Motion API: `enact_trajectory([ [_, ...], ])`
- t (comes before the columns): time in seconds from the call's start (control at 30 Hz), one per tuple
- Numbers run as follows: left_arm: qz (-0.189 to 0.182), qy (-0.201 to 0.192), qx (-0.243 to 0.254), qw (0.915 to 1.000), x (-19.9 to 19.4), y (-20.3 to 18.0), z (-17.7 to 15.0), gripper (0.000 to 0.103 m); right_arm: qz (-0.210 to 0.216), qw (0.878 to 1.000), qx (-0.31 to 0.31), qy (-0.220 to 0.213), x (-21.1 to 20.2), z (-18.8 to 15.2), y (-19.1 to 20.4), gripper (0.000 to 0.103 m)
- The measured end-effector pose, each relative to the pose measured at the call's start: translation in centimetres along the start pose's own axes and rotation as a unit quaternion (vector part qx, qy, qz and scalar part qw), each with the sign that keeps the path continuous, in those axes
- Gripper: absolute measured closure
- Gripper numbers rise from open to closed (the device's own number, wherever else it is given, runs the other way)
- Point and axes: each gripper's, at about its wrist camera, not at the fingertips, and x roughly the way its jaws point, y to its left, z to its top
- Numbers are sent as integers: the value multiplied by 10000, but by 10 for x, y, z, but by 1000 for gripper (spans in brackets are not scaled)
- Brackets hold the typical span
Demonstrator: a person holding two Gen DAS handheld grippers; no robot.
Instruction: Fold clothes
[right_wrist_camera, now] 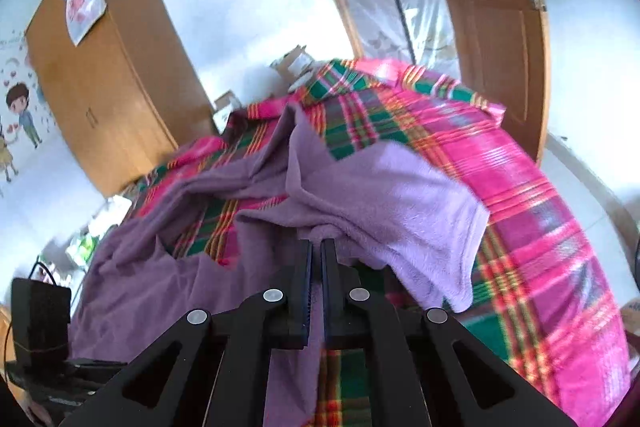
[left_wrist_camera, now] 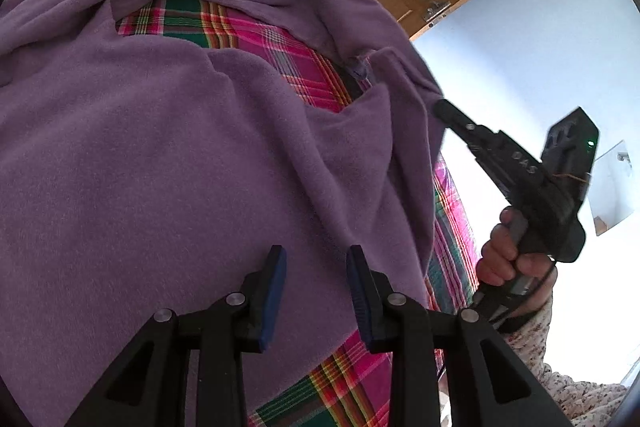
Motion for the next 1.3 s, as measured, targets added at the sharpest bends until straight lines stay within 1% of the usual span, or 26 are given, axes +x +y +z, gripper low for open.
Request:
enact_trajectory([
  [0.07,-25,18,-9,10000,0,-1,-1,71,-60,9999,29,-137,-13,1,-3,98],
  [0.3,-29,43,-37,10000,4,-4,-1,71,-283,9986,241,-385,-39,-5,-18,98],
  [0.63,-59,140,111,9998,11,-15,-4,71,-592,9943,657,-599,-68,-18,-51,98],
  [0.73,-68,158,114,9998,16,-13,-1,71,-555,9954,627,-472,-70,-25,-53,98],
  [0.93,-68,142,89,9998,15,-14,0,71,-642,9967,496,-20,-61,-43,-57,98],
  [1.0,-54,149,104,9998,16,-14,3,71,-638,9967,451,225,-56,-47,-61,95],
  [1.07,-28,158,184,9997,16,-18,10,71,-622,9963,463,371,-53,-48,-64,94],
  [1.17,-127,37,349,9993,11,-28,26,71,-631,9963,464,366,-58,-46,-66,90],
  [1.27,-169,-123,541,9983,12,-43,49,71,-551,9970,486,233,-66,-42,-64,79],
  [1.3,-199,-156,591,9979,13,-46,57,71,-480,9974,511,175,-69,-40,-62,74],
])
